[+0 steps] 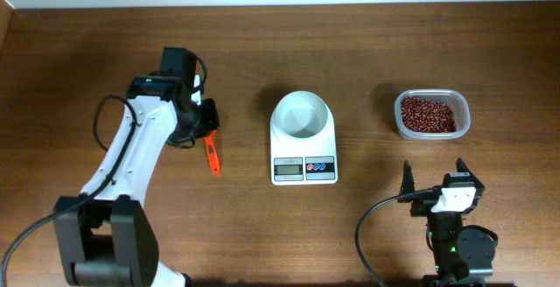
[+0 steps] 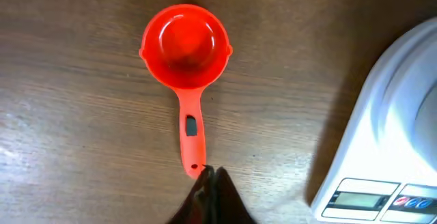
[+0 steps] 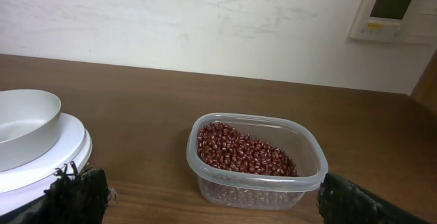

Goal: Scoop item into bowl and weigh 50g on scale
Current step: 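Lower the left gripper and grasp the red scoop's handle, then lift the red scoop with the left gripper toward the scale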

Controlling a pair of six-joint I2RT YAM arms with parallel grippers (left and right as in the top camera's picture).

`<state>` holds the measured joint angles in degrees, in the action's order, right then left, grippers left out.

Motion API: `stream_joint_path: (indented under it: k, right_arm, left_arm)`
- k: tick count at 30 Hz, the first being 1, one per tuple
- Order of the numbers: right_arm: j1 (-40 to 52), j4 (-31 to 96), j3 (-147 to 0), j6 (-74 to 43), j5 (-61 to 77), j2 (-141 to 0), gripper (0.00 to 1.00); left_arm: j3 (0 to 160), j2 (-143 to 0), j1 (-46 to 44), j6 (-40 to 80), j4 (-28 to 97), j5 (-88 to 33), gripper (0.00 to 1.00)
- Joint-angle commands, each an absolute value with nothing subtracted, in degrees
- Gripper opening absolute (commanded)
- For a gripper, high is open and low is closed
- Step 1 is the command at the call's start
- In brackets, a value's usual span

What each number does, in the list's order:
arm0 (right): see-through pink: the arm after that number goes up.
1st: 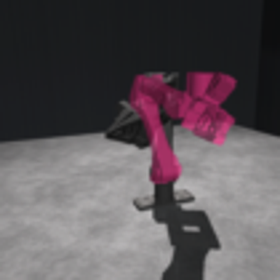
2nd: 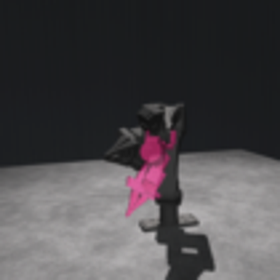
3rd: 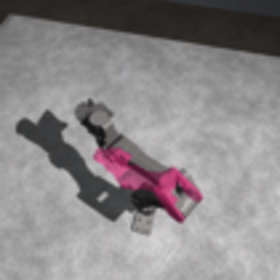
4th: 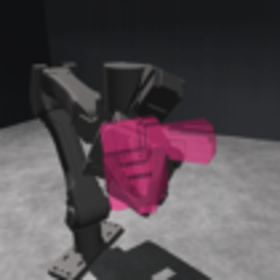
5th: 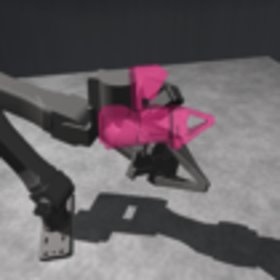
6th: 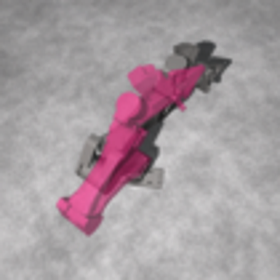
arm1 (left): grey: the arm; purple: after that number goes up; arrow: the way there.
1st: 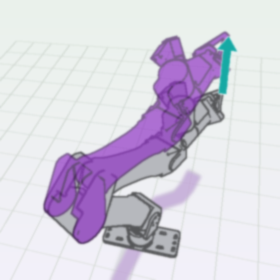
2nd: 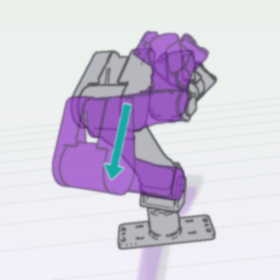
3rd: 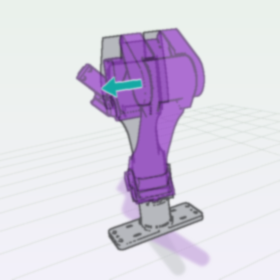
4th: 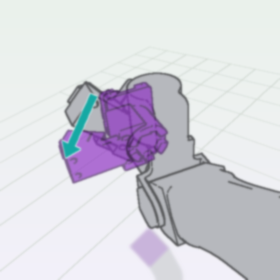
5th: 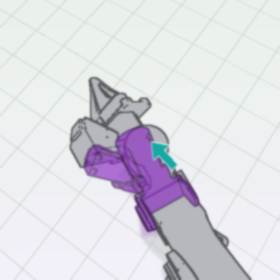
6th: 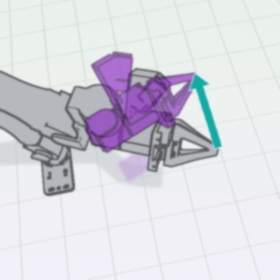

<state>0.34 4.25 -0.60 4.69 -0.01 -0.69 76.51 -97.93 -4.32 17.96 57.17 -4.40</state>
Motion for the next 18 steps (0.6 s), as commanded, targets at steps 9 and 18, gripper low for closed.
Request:
stream_joint_path:
  k: [9, 18]
  right_arm:
    - [-0.1, 4.6, -0.3, 4.7, -0.8, -0.4, 0.99]
    - [-0.1, 4.6, -0.3, 4.7, -0.8, -0.4, 0.99]
  left_arm:
    - [63.1, -97.8, -4.0, 18.9, 40.6, -1.1, 0.52]
    - [59.6, -100.0, -4.1, 18.9, 35.3, 1.3, 0.42]
